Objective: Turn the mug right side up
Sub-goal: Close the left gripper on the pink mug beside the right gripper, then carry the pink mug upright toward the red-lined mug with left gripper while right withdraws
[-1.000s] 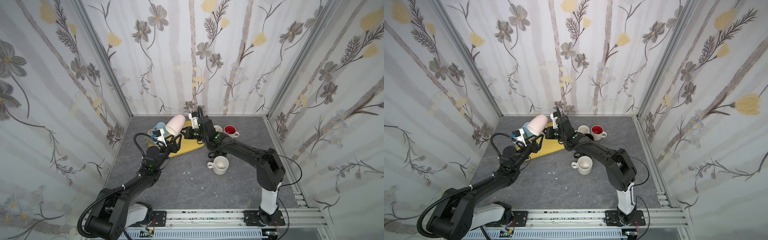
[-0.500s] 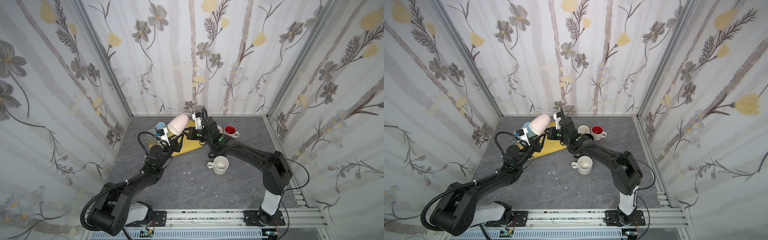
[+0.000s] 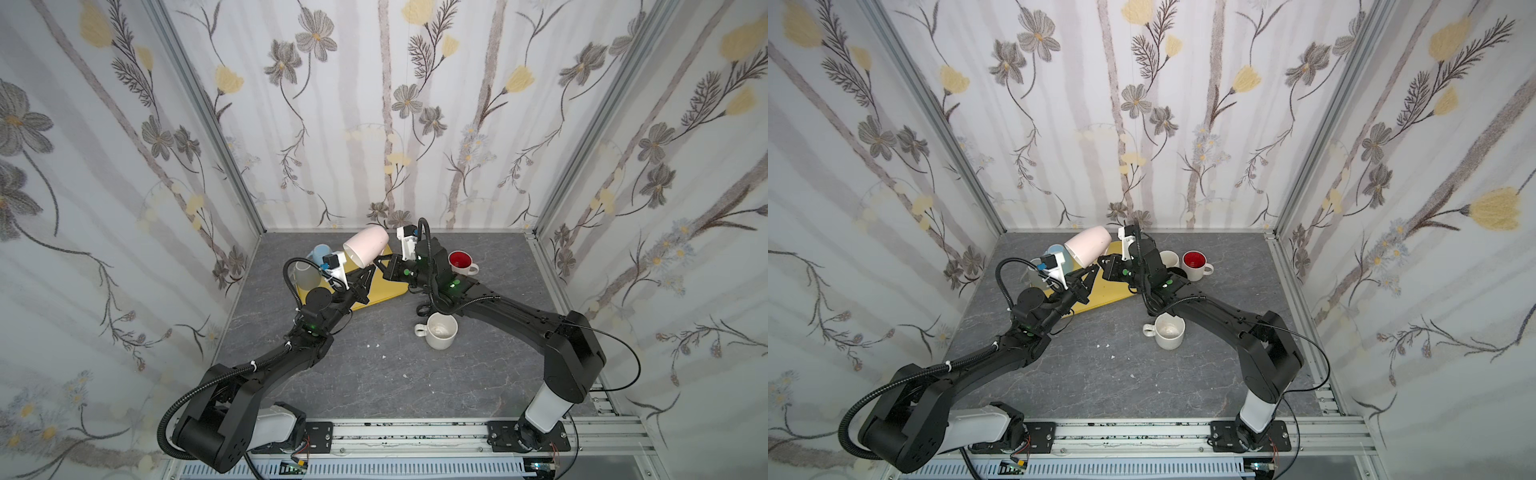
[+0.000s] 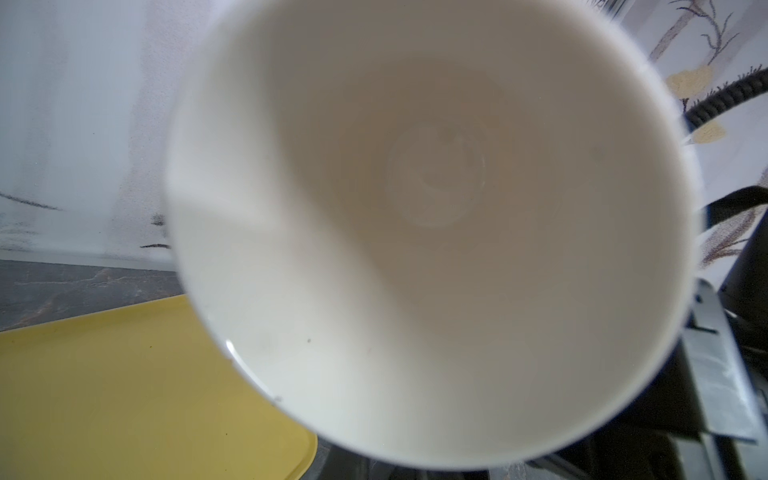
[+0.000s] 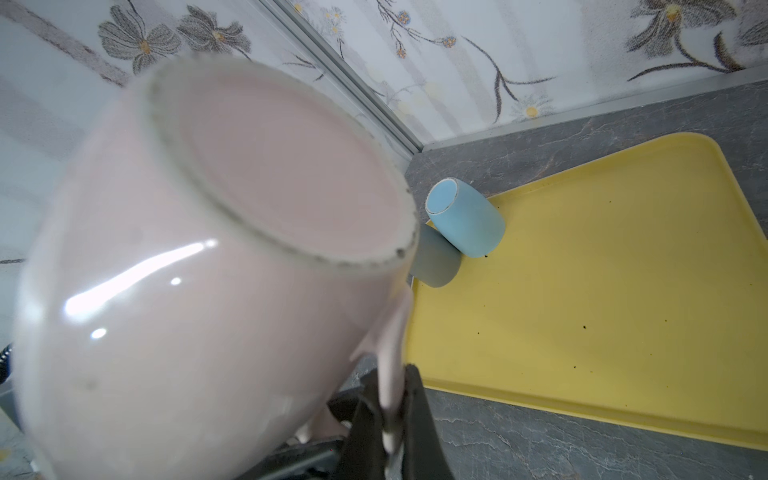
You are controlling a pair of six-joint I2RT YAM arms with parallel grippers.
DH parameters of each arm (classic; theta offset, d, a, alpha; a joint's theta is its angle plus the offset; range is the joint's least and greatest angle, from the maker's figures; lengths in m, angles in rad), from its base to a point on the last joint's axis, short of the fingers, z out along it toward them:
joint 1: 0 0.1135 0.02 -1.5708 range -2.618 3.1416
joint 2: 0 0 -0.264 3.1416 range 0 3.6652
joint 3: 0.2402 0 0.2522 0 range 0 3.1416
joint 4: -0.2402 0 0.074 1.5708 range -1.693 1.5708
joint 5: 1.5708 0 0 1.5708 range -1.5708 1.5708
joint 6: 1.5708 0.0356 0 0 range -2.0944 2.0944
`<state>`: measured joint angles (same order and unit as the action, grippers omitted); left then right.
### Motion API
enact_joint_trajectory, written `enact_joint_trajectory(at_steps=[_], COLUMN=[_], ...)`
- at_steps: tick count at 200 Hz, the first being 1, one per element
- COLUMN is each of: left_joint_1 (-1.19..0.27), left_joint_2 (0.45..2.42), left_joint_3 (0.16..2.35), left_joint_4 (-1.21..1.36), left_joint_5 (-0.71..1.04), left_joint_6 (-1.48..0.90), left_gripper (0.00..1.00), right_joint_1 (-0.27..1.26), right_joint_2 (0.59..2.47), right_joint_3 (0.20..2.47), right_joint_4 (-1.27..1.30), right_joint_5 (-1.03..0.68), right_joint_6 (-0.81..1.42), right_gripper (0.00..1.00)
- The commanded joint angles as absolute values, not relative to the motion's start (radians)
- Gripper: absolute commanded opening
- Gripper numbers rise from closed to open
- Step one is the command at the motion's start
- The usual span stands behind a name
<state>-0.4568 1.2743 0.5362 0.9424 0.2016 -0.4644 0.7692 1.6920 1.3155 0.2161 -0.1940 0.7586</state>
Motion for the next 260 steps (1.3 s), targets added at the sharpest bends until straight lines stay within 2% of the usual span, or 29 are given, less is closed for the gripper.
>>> enact_joint_trajectory(at_steps=[1,34,65,134,169,218,260], left_joint_1=[-0.479,-0.534,-0.590,-0.798,-0.902,-1.008,-1.058], left_joint_2=[1.262,1.278,1.345,1.711,1.980,2.317,2.534], left_joint_3=[0.579,0.654,0.756,1.284,1.682,2.199,2.514], left_joint_4=[0.923,0.824,0.710,0.205,-0.097,-0.454,-0.669], left_joint_5=[0.101,0.090,0.062,-0.019,-0.072,-0.163,-0.205], left_joint_6=[-0.453,-0.447,-0.455,-0.377,-0.325,-0.300,-0.317], left_gripper=[0.00,0.00,0.00,0.00,0.00,0.00,0.00], right_joint_1=[0.750,0.682,0.585,0.206,0.056,-0.057,-0.097], right_joint_2=[1.643,1.540,1.405,1.112,1.041,0.959,0.892], right_joint_3=[1.272,1.196,1.088,0.868,0.778,0.663,0.601], right_joint_4=[0.239,0.179,0.124,-0.036,-0.079,-0.127,-0.164], right_joint_5=[-0.209,-0.189,-0.162,-0.096,-0.094,-0.132,-0.135], right_joint_6=[0.706,0.649,0.580,0.507,0.489,0.482,0.452], right_gripper=[0.19,0.36,0.43,0.48,0.51,0.53,0.51])
